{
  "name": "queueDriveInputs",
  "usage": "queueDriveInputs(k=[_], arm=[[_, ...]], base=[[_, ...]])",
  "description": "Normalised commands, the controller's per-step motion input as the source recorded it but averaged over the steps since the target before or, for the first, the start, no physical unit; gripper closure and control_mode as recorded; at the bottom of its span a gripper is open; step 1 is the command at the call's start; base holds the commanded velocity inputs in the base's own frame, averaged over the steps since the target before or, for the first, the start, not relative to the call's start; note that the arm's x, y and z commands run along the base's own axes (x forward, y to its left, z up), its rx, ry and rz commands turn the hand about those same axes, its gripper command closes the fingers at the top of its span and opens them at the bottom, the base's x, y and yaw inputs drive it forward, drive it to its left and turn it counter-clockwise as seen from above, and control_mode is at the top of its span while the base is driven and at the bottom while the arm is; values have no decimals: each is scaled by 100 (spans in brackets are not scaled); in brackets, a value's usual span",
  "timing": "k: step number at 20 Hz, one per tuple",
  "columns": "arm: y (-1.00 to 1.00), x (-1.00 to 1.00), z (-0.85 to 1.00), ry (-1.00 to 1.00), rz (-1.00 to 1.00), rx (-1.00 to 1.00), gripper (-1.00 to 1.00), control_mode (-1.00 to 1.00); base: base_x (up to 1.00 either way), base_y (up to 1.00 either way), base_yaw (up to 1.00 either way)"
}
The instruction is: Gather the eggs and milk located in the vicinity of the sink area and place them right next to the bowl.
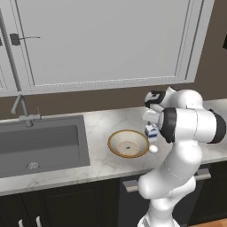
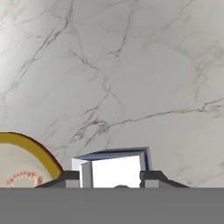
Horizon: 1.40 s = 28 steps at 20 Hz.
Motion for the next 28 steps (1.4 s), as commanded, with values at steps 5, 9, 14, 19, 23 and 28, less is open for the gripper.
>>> queueDriveInputs(k=[5,9,14,19,23,28], arm=[[0,0,0,0,0,0,100,-100],[0,0,0,0,0,0,-100,-100],[0,0,0,0,0,0,-100,-100],[0,-6,0,0,0,0,-100,-100],[0,-20,13,0,0,0,-100,-100],[3,-55,83,0,0,0,-100,-100]], base=[[0,0,0],[0,0,0],[0,0,0],[0,0,0],[0,0,0],[0,0,0]])
